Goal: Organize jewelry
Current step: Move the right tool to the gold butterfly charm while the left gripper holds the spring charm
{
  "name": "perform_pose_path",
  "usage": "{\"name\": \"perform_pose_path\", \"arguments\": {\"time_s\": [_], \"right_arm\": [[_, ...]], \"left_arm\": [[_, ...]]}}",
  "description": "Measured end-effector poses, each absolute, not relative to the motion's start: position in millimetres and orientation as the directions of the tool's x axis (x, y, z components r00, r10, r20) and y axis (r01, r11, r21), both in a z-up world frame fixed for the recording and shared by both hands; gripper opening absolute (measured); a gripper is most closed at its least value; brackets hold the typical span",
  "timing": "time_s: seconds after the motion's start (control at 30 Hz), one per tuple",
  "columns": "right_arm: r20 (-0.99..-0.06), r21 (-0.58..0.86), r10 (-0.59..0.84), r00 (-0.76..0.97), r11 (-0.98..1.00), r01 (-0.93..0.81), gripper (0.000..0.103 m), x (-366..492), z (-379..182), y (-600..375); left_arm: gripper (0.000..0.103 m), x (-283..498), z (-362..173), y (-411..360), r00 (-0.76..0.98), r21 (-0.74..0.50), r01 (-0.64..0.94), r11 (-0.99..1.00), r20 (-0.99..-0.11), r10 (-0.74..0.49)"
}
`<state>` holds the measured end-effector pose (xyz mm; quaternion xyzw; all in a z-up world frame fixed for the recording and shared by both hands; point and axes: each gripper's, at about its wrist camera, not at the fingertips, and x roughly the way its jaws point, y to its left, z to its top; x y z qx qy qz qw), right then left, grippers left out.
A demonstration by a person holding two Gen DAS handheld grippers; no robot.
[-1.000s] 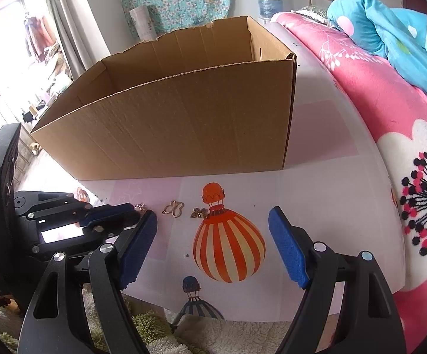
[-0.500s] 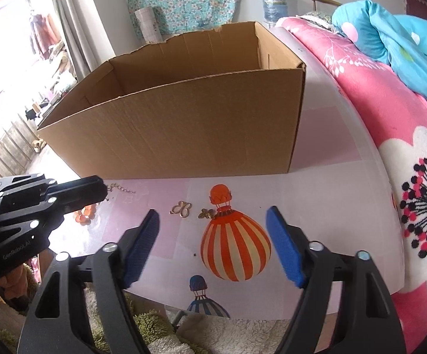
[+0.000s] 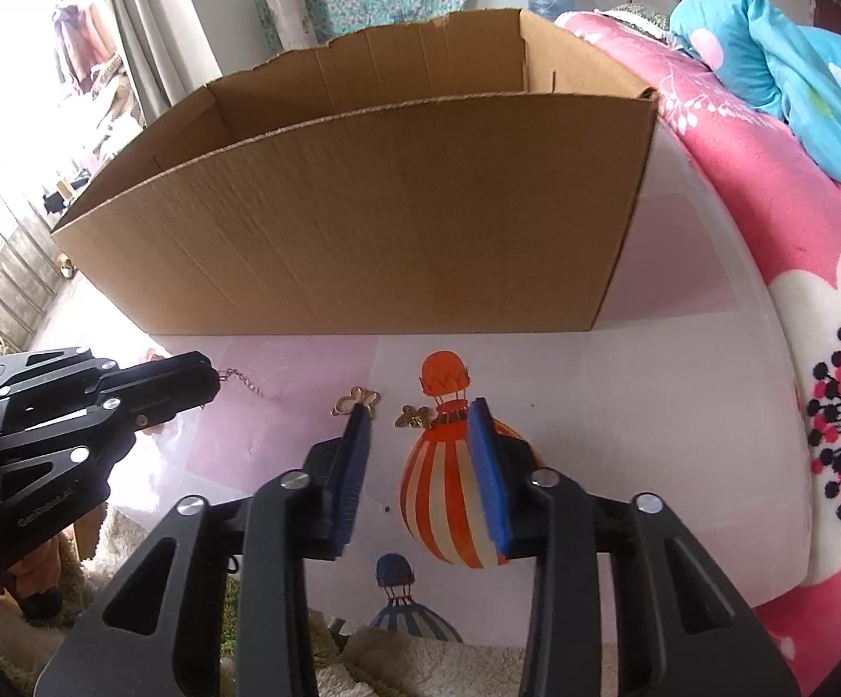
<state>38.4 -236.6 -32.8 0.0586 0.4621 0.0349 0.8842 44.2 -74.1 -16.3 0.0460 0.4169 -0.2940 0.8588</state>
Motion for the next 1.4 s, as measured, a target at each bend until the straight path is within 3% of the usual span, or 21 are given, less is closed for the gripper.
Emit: {"name": "perform_pose_path", "arguments": {"time_s": [0.1,1.13,1.4], "right_arm": [[-0.818,0.119,0.108,0.564,0.993,-0.016,0.027,41,-36,-231],[-0.848,-0.005,0.102,0.519,0.979,-0.202,0.026,60,-46,-192],[-0.856,0.009,0.122,0.502,0.975,-0.221,0.020,65,-47,-193]], "left_arm": [[0.005,45,-17,-72,0.482,-0.167,0.540,0.825,-0.742,-0.466],[0.005,54,-21,-59,0.467,-0.201,0.529,0.824,-0.742,-0.481],[0.005,55,-21,-60,0.467,-0.199,0.527,0.826,-0.744,-0.477]]}}
